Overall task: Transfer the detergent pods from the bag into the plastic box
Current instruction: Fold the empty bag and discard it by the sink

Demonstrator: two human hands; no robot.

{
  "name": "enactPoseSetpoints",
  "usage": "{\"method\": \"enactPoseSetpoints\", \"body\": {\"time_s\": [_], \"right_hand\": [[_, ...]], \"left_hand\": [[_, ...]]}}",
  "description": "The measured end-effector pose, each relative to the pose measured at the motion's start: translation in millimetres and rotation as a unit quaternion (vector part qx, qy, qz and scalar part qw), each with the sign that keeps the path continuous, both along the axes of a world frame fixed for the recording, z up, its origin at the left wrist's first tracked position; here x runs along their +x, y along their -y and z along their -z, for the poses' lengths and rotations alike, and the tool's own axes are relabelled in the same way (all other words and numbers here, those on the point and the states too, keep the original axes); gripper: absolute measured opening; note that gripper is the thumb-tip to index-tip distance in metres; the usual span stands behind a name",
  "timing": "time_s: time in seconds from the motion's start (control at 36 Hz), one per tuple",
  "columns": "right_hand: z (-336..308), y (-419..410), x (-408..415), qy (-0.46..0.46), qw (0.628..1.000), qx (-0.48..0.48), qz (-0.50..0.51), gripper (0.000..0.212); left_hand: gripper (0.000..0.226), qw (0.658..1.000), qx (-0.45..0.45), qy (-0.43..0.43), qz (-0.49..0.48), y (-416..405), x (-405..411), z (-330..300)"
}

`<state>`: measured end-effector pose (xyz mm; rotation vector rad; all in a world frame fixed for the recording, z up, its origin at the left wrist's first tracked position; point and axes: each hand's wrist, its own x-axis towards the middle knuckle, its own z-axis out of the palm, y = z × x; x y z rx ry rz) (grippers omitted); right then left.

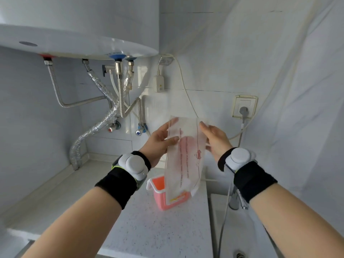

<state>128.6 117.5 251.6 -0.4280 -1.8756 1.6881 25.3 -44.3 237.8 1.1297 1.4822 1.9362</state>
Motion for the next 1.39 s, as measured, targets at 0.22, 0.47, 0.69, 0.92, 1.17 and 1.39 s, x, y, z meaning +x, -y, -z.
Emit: {"method": "enactPoseSetpoints", "body": {"time_s": [0.22, 0.47, 0.69, 0.92, 1.17, 1.39], "right_hand": [[31, 27, -3, 0.06, 0.998, 0.011, -0.035, 0.02], [12, 34, -11, -0.053, 0.983, 0.055, 0.169, 0.013], [10, 46, -15, -0.007, 0.993, -0.013, 0.118, 0.062], [35, 56, -9, 0.052, 0.989, 0.093, 0.106, 0.063], [46, 41, -3, 0.037, 0.963, 0.198, 0.179, 0.043], [51, 35, -4, -0.001, 0.969, 0.18, 0.171, 0.052]], "left_hand": [[0.064, 0.999, 0.013, 0.021, -0.047, 11, -10, -2], [0.062, 0.995, -0.086, 0.036, -0.026, 22, 7, 19], [0.107, 0.995, -0.077, -0.025, -0.057, 20, 18, 32], [0.112, 0.987, -0.081, -0.11, -0.084, 31, 15, 23], [0.114, 0.973, -0.084, -0.192, -0.101, 39, 11, 24], [0.123, 0.963, -0.108, -0.232, -0.085, 47, 11, 21]]}}
